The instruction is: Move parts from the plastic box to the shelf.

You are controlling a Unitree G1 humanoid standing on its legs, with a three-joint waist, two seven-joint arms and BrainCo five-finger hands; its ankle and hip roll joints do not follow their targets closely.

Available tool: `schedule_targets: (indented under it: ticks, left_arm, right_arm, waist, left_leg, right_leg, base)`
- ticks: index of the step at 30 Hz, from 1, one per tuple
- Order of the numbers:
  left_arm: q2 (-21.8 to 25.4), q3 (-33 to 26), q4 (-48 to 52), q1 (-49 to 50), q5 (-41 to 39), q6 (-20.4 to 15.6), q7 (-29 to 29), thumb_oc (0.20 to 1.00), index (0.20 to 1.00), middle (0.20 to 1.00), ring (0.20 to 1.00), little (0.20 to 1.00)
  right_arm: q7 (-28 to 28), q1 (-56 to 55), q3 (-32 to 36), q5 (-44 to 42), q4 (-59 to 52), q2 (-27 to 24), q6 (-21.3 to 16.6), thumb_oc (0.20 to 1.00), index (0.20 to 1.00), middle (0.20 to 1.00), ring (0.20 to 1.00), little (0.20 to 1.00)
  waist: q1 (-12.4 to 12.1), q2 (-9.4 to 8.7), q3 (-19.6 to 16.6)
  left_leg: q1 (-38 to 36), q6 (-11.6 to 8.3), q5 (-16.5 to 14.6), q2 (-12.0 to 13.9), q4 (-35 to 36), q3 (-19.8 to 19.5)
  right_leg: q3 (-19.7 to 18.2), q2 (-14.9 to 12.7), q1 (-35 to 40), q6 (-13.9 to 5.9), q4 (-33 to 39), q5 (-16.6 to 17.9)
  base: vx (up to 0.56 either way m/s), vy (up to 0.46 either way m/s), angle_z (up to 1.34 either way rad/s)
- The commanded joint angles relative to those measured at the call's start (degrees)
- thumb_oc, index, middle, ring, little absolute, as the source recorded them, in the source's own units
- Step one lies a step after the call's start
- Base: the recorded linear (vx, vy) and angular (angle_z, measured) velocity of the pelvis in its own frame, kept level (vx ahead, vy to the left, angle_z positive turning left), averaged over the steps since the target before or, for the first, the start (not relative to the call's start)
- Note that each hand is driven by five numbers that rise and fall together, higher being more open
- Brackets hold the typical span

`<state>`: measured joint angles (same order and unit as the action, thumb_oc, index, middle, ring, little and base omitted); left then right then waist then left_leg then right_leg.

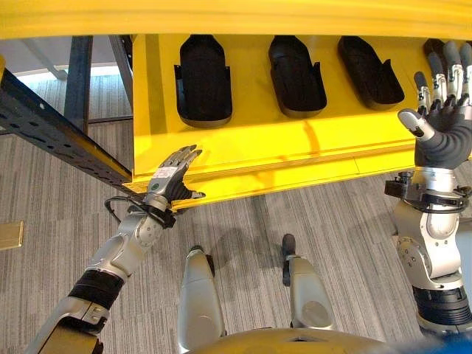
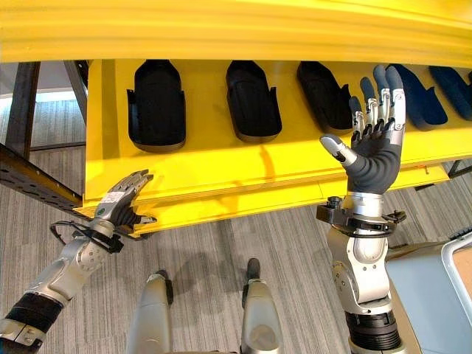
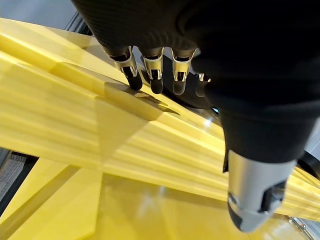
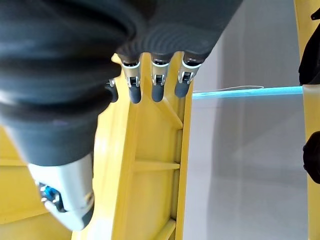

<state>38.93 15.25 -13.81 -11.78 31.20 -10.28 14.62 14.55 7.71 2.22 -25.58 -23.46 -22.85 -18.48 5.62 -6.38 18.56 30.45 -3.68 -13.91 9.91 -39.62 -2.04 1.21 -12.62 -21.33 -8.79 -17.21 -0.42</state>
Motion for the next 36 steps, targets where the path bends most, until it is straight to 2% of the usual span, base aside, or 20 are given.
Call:
schedule_targets:
  ticks: [1,8,24,36]
  left_arm:
    - [-1.94,3.2,-2.52,-4.65,1.43,0.08,1.12,1.0,1.0,1.0,1.0,1.0]
    - [-3.29,4.99,-4.13,-8.71,1.5,0.81,2.08,1.0,1.0,1.0,1.0,1.0]
    - [-9.91,12.6,-16.69,-20.57,0.57,3.3,4.41,1.0,1.0,1.0,1.0,1.0]
    - [-10.9,12.83,-16.77,-21.43,-1.53,3.18,4.95,1.0,1.0,1.0,1.0,1.0]
  right_arm:
    - [0.94,1.13,4.45,1.09,-3.68,-0.83,-3.31,1.0,1.0,1.0,1.0,1.0]
    - [1.35,1.33,4.31,1.06,-3.65,-0.89,-3.29,1.0,1.0,1.0,1.0,1.0]
    - [2.5,1.62,2.84,1.31,-3.85,-1.76,-3.43,1.0,1.0,1.0,1.0,1.0]
    - [2.84,0.85,2.91,1.4,-4.11,-1.76,-3.62,1.0,1.0,1.0,1.0,1.0]
  waist:
    - [0.56,0.49,0.83]
    - [0.94,0.4,0.8]
    - [2.47,0.43,0.73]
    - [2.68,0.47,0.76]
  left_leg:
    - [-2.31,0.48,4.98,-0.13,9.04,0.68]
    - [-1.87,0.43,5.3,-0.1,8.73,0.74]
    - [-1.91,0.3,4.44,0.11,7.57,1.15]
    - [-1.54,0.49,3.99,0.13,6.88,1.34]
  right_leg:
    - [0.08,0.34,-1.99,2.59,-9.93,-6.35]
    - [-0.12,0.6,-2.59,2.75,-10.43,-6.29]
    - [-0.95,0.71,-3.23,2.7,-11.96,-7.01]
    - [-0.95,0.66,-3.55,2.68,-12.35,-7.22]
  base:
    - [0.0,0.0,0.0]
    - [0.0,0.0,0.0]
    - [0.01,0.0,0.0]
    - [0.0,0.0,0.0]
